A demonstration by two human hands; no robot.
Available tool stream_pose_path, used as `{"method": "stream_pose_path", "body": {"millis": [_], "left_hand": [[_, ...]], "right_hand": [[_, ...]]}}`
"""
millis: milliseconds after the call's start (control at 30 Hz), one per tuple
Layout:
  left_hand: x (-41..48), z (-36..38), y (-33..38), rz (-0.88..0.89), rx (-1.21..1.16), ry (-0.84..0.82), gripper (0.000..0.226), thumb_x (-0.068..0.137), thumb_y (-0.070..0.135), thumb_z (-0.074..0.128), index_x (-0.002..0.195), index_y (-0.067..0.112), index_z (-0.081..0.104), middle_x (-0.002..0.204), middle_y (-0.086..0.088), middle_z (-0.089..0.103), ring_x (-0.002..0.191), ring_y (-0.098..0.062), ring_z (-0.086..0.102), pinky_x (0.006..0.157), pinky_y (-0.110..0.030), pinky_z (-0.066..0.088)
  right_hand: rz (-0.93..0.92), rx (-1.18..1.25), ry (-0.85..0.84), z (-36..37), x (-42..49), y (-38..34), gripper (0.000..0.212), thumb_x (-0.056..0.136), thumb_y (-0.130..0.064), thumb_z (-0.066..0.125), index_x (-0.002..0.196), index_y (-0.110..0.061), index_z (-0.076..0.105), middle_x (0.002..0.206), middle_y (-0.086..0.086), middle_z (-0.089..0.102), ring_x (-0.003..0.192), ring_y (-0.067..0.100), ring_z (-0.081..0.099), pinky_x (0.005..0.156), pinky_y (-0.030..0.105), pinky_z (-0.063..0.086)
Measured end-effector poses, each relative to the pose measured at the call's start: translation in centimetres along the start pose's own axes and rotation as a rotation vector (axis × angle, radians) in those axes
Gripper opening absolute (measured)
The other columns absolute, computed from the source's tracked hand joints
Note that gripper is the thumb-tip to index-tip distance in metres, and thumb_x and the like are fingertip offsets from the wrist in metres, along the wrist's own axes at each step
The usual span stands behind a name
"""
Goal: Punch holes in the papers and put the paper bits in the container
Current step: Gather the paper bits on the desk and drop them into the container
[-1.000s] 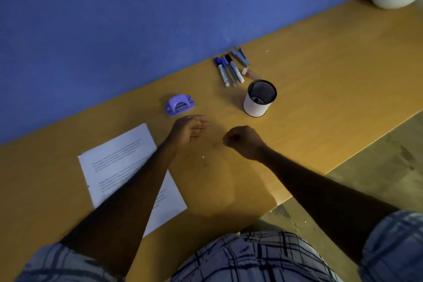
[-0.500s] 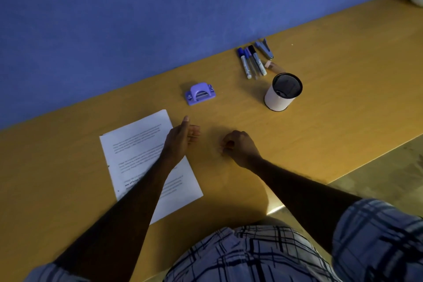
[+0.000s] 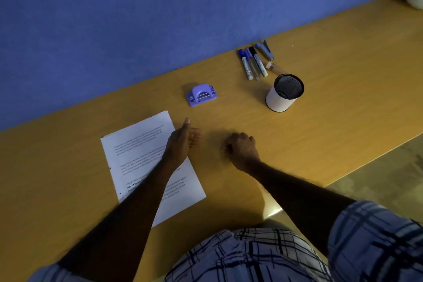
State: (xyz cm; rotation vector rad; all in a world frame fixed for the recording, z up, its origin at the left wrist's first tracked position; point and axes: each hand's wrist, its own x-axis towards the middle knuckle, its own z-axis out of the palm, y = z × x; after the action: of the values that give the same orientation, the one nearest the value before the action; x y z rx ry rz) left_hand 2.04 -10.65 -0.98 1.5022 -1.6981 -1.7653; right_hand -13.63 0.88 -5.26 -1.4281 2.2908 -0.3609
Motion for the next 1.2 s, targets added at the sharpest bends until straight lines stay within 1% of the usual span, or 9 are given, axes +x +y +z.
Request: {"method": "stream_pose_path", "body": {"millis": [233,367,500,600,633,767,867,1000,1200], "left_hand": [[0.0,0.3,0.0,0.035,0.064,-0.007,0.065,0.102,0.051,0.021,0.113,0.007,0.068,0.104,-0.003,0.071,0.094,-0.015,0.067,0.075,-0.021,0.049],[0.0,1.1,-0.1,0.042,0.082,-0.024,0.063,0.101,0.052,0.024,0.113,0.009,0.068,0.105,-0.003,0.071,0.096,-0.016,0.067,0.079,-0.024,0.051],[0.5,2.2,0.4,0.049,0.091,-0.06,0.061,0.1,0.053,0.026,0.114,0.01,0.067,0.107,-0.004,0.071,0.098,-0.016,0.067,0.081,-0.025,0.051],[1.1,3.3,1.5,0.073,0.081,-0.057,0.058,0.1,0.052,0.03,0.106,0.009,0.069,0.103,-0.009,0.072,0.097,-0.021,0.068,0.087,-0.032,0.054],[1.2,3.6,1.9,0.08,0.073,-0.055,0.057,0.1,0.051,0.031,0.103,0.009,0.069,0.101,-0.01,0.073,0.096,-0.022,0.068,0.088,-0.035,0.055],[1.7,4.7,3.2,0.102,0.061,-0.062,0.055,0.099,0.05,0.036,0.099,0.006,0.07,0.098,-0.011,0.073,0.094,-0.026,0.069,0.088,-0.039,0.055],[1.8,5.3,3.9,0.115,0.077,-0.068,0.053,0.099,0.049,0.037,0.099,0.007,0.07,0.097,-0.011,0.073,0.091,-0.023,0.069,0.081,-0.034,0.055],[2.0,5.7,4.7,0.128,0.105,-0.077,0.051,0.101,0.046,0.036,0.1,0.007,0.069,0.096,-0.01,0.072,0.087,-0.019,0.067,0.075,-0.027,0.053],[2.3,5.7,5.2,0.13,0.106,-0.041,0.05,0.102,0.043,0.036,0.104,0.005,0.068,0.096,-0.008,0.071,0.079,-0.01,0.065,0.064,-0.018,0.046]], "right_hand": [[0.272,0.231,0.011,-3.0,-0.6,4.5,0.017,0.095,-0.028,0.056,0.098,-0.016,0.067,0.108,0.005,0.061,0.105,0.025,0.051,0.095,0.045,0.038],[0.216,0.428,0.012,-5.1,-0.6,5.6,0.015,0.095,-0.023,0.058,0.08,-0.019,0.058,0.085,0.0,0.056,0.083,0.019,0.052,0.072,0.032,0.039],[0.145,0.601,0.181,-8.9,0.0,5.5,0.024,0.093,-0.021,0.063,0.069,-0.021,0.058,0.062,-0.007,0.052,0.056,0.002,0.045,0.056,0.026,0.035],[0.137,0.631,0.322,-12.3,1.3,6.2,0.025,0.092,-0.019,0.062,0.073,-0.002,0.061,0.066,0.017,0.058,0.061,0.014,0.047,0.058,0.032,0.036],[0.139,0.627,0.368,-13.3,1.9,6.5,0.024,0.091,-0.018,0.062,0.076,0.0,0.063,0.071,0.02,0.061,0.064,0.017,0.051,0.059,0.032,0.038],[0.171,0.503,0.45,-16.7,4.3,8.1,0.014,0.09,-0.018,0.061,0.081,-0.007,0.065,0.074,0.002,0.061,0.068,0.015,0.052,0.054,0.026,0.035],[0.197,0.333,0.353,-17.9,5.9,9.7,0.021,0.089,-0.014,0.058,0.081,0.002,0.066,0.074,0.015,0.06,0.07,0.024,0.051,0.056,0.029,0.03],[0.203,0.172,0.306,-19.0,6.7,10.7,0.019,0.087,-0.018,0.062,0.094,-0.004,0.072,0.091,0.016,0.069,0.078,0.024,0.058,0.06,0.029,0.039],[0.191,0.052,0.237,-20.4,7.1,10.5,0.019,0.086,-0.018,0.064,0.099,-0.008,0.073,0.1,0.013,0.071,0.089,0.029,0.065,0.072,0.044,0.058]]}}
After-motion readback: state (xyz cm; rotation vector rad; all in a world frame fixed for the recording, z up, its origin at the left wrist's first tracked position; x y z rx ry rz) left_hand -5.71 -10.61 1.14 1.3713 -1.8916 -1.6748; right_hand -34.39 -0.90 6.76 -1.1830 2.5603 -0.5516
